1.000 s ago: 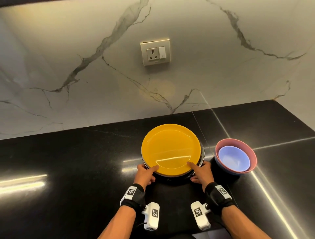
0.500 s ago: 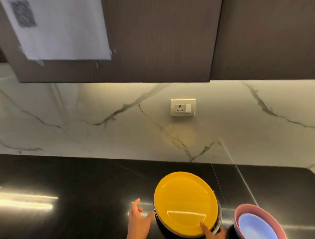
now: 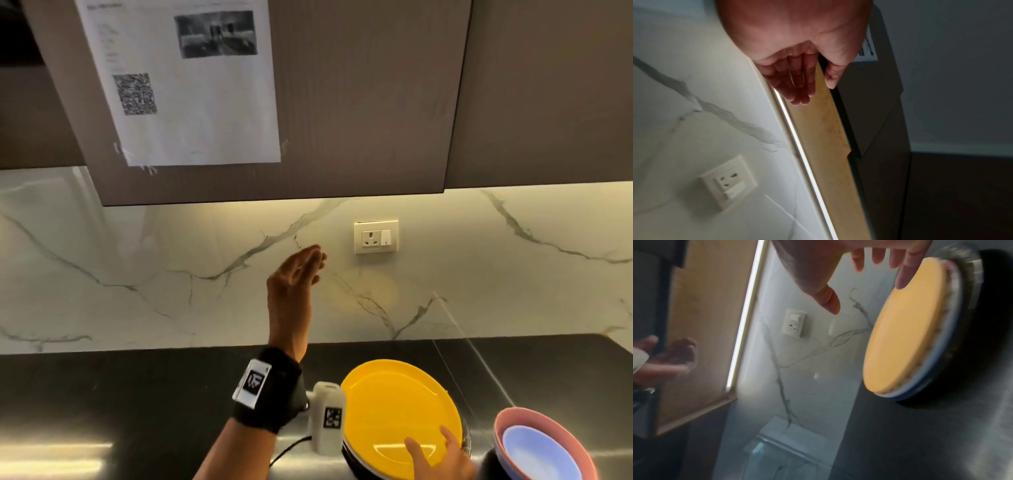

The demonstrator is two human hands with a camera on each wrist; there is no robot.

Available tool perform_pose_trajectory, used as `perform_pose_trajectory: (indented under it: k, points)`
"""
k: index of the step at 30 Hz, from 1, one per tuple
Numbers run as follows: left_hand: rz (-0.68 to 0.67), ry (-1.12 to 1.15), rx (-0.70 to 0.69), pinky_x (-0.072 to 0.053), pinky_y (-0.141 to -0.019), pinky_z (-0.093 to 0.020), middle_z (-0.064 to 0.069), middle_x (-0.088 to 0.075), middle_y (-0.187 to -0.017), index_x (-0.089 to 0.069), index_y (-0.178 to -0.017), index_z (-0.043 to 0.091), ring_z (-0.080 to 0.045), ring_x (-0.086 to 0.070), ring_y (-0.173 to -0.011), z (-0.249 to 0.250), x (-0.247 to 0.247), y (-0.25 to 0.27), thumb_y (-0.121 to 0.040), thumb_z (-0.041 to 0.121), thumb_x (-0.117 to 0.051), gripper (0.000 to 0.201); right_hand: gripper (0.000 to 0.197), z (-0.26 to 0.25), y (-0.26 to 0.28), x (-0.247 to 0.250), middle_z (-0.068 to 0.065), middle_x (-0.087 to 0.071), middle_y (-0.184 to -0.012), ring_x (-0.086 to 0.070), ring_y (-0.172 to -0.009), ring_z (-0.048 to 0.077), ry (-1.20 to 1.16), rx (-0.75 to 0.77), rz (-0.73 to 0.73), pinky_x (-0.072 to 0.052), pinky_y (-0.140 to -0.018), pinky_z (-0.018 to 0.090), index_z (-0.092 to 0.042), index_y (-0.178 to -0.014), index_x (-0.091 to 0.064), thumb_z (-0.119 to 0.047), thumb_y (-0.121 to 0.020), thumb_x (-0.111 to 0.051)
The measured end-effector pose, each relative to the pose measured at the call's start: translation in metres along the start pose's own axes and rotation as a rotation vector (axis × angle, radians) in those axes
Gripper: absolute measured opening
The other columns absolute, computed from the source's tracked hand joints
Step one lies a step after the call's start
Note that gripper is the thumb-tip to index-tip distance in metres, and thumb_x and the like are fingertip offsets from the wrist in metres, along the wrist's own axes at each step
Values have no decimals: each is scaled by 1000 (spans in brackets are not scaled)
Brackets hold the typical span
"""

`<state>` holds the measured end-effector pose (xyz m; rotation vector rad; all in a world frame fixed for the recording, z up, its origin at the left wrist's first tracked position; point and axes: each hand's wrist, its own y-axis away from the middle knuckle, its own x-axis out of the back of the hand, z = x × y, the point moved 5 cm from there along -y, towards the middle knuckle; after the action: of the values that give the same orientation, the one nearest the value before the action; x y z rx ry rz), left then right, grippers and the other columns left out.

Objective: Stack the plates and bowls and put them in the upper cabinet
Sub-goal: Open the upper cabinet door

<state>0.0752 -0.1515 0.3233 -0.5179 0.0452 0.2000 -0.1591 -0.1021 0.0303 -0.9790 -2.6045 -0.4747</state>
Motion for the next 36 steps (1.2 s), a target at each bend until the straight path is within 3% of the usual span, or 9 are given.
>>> perform_pose_trajectory:
  k: [4, 10, 14, 17, 20, 22, 25, 28, 36]
  points:
    - [-72, 115, 87, -54, -93, -30, 0, -69, -121, -59, -129, 14, -12, -67, -108, 26, -21, -31, -99, 34, -48, 38, 58, -34, 5, 7, 24, -51, -135, -48, -121, 43, -41, 22, -36, -41, -100, 57, -4, -120, -62, -18, -69, -87]
    - [-114, 250, 126, -54, -88, -30, 2, -72, -116, -64, -123, 15, -16, -68, -106, 44, -46, -48, -97, 35, -54, 34, 30, -68, 16, 18, 18, -61, -116, -45, -91, 20, 46, 387, -62, -39, -83, 37, -16, -90, -67, -30, -70, -85]
    - [-40, 374, 173, -51, -87, -32, -1, -74, -110, -68, -108, 18, -19, -68, -105, 43, -54, -52, -98, 29, -55, 20, 67, -55, 4, 27, -11, -55, -87, -49, -86, 15, 94, 464, -156, -42, -87, 39, -36, -75, -58, -95, -44, -52]
    - [8, 356, 149, -49, -85, -32, -1, -74, -108, -68, -104, 18, -19, -68, -104, 43, -57, -49, -98, 29, -55, 19, 31, -57, -8, 45, -20, -47, -84, -49, -90, 4, 199, 576, -274, -35, -106, 38, -38, -81, -55, -65, -72, -66]
    - [43, 321, 110, -50, -83, -33, 1, -74, -107, -67, -104, 19, -18, -68, -103, 45, -57, -40, -98, 32, -53, 20, 38, -68, -15, 60, -33, -45, -86, -45, -68, -3, 272, 821, -231, -47, -76, 22, -65, -88, -49, -91, -68, -30]
    - [52, 285, 81, -50, -84, -33, 2, -74, -107, -66, -107, 20, -18, -67, -103, 48, -56, -32, -99, 34, -50, 23, 34, -76, -14, 70, -29, -51, -78, -47, -50, 3, 201, 875, -248, -40, -55, 9, -73, -98, -41, -91, -74, -24]
    - [51, 263, 62, -50, -86, -33, 2, -73, -108, -66, -105, 22, -17, -67, -103, 54, -53, -18, -99, 34, -48, 22, 40, -100, -2, 86, -14, -58, -78, -62, -71, 16, 96, 978, -243, -48, -55, 22, -66, -88, -52, -94, -66, -35]
    - [42, 262, 56, -49, -88, -35, 1, -73, -104, -67, -100, 22, -17, -67, -103, 61, -46, -2, -99, 33, -47, 22, 48, -131, 9, 106, -15, -61, -83, -62, -82, 10, -7, 1053, -242, -52, -57, 14, -47, -91, -60, -87, -72, -42]
    - [0, 313, 22, -44, -84, -35, -2, -70, -91, -68, -97, 18, -16, -65, -92, 92, -1, 52, -89, 35, -49, 27, 46, -213, 111, 169, -21, -63, -92, -59, -88, -2, -102, 1363, -238, -49, -68, 5, -39, -112, -58, -73, -83, -47]
